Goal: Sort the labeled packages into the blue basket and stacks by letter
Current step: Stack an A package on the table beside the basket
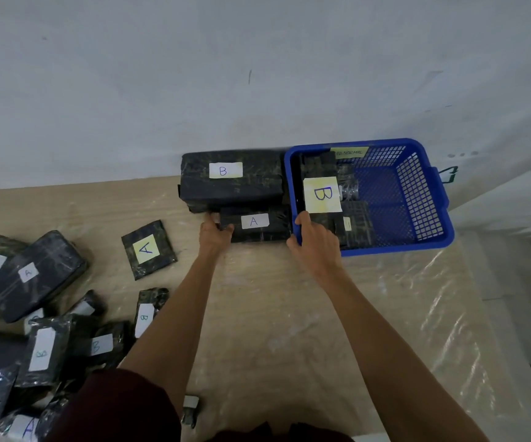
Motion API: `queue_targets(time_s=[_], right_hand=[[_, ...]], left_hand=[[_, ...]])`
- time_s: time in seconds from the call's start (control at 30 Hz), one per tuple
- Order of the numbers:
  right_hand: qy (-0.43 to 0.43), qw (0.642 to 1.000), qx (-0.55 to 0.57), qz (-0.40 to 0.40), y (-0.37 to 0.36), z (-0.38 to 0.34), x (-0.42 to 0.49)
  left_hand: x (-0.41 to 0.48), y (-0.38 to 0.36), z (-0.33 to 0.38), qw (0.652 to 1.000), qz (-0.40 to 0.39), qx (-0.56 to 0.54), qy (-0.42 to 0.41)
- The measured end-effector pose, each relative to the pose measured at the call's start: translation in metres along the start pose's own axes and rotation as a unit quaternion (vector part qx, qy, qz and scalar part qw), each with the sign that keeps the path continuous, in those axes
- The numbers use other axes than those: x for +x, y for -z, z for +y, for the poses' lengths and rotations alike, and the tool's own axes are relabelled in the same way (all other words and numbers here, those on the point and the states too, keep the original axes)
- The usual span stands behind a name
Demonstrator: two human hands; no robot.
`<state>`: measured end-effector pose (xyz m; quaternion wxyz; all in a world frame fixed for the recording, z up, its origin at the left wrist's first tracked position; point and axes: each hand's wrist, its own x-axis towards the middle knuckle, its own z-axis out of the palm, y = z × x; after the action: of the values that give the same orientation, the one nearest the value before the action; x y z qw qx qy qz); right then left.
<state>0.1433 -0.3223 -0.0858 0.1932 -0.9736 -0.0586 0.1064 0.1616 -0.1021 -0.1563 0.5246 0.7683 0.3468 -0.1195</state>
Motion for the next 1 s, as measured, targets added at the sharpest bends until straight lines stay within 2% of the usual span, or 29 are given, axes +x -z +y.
queue_targets(time_s=[0.13, 0.23, 0.4, 0.6, 0.8, 1.0], right_hand=[[0.004, 1.0, 0.0, -0.001, 0.001, -0.001, 0.0], [0.002, 1.0, -0.004, -0.004, 0.001, -0.001, 0.0], [-0.003, 1.0, -0.001, -0.007, 0.001, -0.002, 0.0], [-0.009, 1.0, -0.02, -0.012, 0.002, -0.005, 0.001], [-0.016, 0.999, -0.029, -0.008, 0.003, -0.008, 0.0], [-0.015, 1.0, -0.027, -0.003, 0.004, -0.008, 0.0]], left_hand=[[-0.005, 0.013, 0.01, 0.998, 0.044, -0.013, 0.051], [-0.001, 0.03, 0.01, 0.997, 0.061, -0.014, 0.048], [0.017, 0.044, 0.001, 1.0, 0.014, -0.016, 0.01], [0.007, 0.035, 0.006, 0.997, -0.019, -0.069, -0.013], [0.009, 0.036, 0.003, 0.996, -0.037, -0.075, -0.002], [0.004, 0.046, 0.007, 0.998, -0.059, -0.037, -0.002]])
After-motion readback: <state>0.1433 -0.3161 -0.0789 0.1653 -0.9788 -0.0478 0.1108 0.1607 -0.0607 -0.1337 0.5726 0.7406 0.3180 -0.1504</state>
